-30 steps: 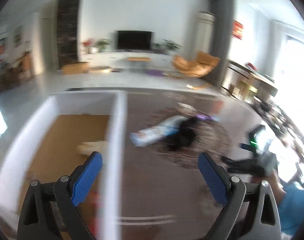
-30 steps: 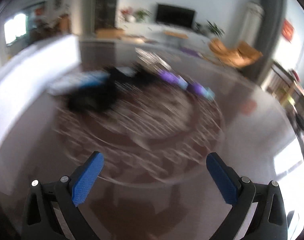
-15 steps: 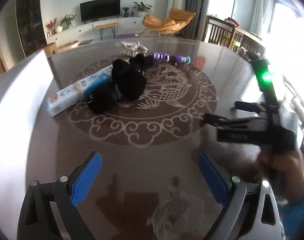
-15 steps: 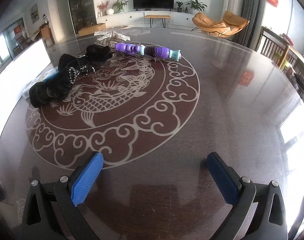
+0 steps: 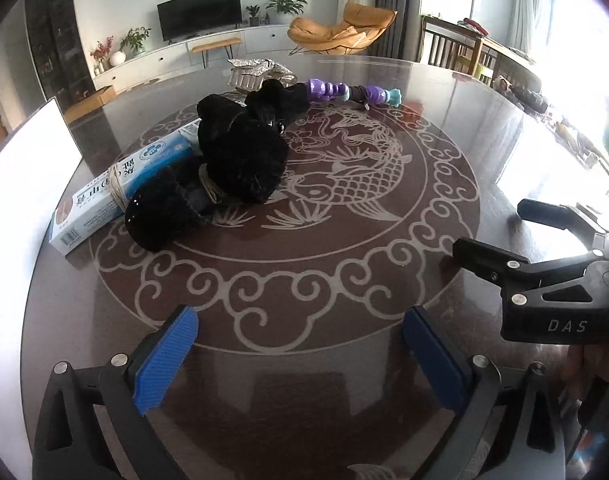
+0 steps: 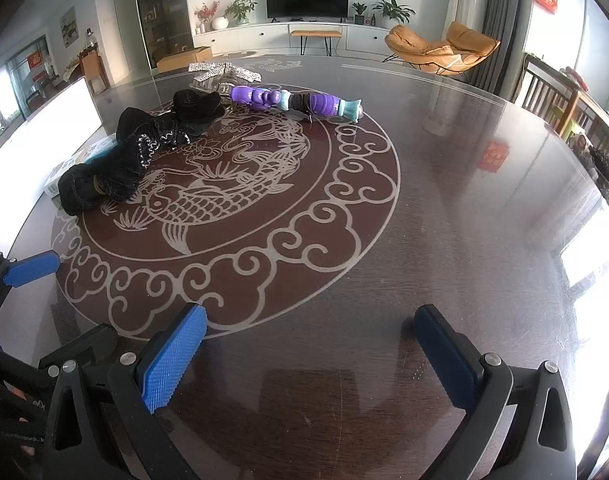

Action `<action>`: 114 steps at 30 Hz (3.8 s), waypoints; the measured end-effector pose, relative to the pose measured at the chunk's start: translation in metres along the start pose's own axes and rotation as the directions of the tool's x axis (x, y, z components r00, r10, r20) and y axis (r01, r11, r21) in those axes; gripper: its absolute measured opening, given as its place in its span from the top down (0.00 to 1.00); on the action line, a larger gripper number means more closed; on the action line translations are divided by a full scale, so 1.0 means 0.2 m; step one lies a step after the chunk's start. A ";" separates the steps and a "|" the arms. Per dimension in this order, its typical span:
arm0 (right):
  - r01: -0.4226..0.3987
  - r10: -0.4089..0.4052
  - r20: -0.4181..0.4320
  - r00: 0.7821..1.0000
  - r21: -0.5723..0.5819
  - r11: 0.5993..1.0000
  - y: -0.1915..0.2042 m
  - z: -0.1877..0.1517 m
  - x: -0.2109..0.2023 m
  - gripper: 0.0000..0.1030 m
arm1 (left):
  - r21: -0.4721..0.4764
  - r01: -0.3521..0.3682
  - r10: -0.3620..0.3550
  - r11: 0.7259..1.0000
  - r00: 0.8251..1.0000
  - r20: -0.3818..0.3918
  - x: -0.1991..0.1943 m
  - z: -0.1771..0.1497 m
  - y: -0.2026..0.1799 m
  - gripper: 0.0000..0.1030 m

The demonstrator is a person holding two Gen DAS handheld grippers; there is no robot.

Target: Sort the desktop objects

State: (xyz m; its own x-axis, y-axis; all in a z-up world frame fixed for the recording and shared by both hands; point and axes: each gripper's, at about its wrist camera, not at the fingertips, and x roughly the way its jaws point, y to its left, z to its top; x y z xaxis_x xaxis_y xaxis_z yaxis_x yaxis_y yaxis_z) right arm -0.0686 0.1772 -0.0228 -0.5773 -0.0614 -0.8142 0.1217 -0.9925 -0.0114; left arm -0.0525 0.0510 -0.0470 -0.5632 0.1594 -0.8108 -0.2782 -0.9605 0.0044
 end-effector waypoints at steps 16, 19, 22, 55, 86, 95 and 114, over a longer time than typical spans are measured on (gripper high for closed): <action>0.000 0.000 0.000 1.000 0.000 1.000 0.00 0.00 0.00 0.00 | 0.001 0.001 -0.001 1.000 1.000 0.000 -0.01 -0.01 0.01 0.00; 0.000 0.000 0.000 1.000 0.000 1.000 0.00 0.00 0.00 0.00 | 0.001 0.001 -0.001 1.000 1.000 0.000 -0.01 -0.01 0.01 0.00; 0.000 0.000 0.001 1.000 0.000 1.000 0.00 0.00 0.00 0.00 | 0.001 0.001 -0.001 1.000 1.000 0.000 -0.01 -0.01 0.01 0.00; 0.000 0.000 0.001 1.000 0.000 1.000 0.00 0.00 0.00 0.00 | -0.211 -0.147 0.143 0.966 0.989 -0.034 0.15 0.63 0.78 0.00; 0.000 0.000 0.001 1.000 0.000 1.000 0.00 0.00 0.00 0.00 | -0.046 -0.030 0.024 0.998 0.991 -0.131 0.07 0.11 0.39 0.00; 0.000 0.000 0.001 1.000 0.000 1.000 0.00 0.00 0.00 0.00 | -0.028 -0.016 0.013 0.999 0.995 -0.102 0.06 0.07 0.39 0.00; 0.000 0.000 0.001 1.000 0.000 1.000 0.00 0.00 0.00 0.00 | -0.279 0.061 -0.053 0.958 0.998 0.034 -0.23 0.12 0.58 0.00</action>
State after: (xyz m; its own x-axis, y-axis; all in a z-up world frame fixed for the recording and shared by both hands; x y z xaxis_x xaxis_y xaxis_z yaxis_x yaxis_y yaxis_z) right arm -0.0684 0.1763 -0.0240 -0.5784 -0.0613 -0.8134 0.1215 -0.9925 -0.0115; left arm -0.0780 -0.0617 0.0050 -0.5741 0.2179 -0.7893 -0.0833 -0.9745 -0.2084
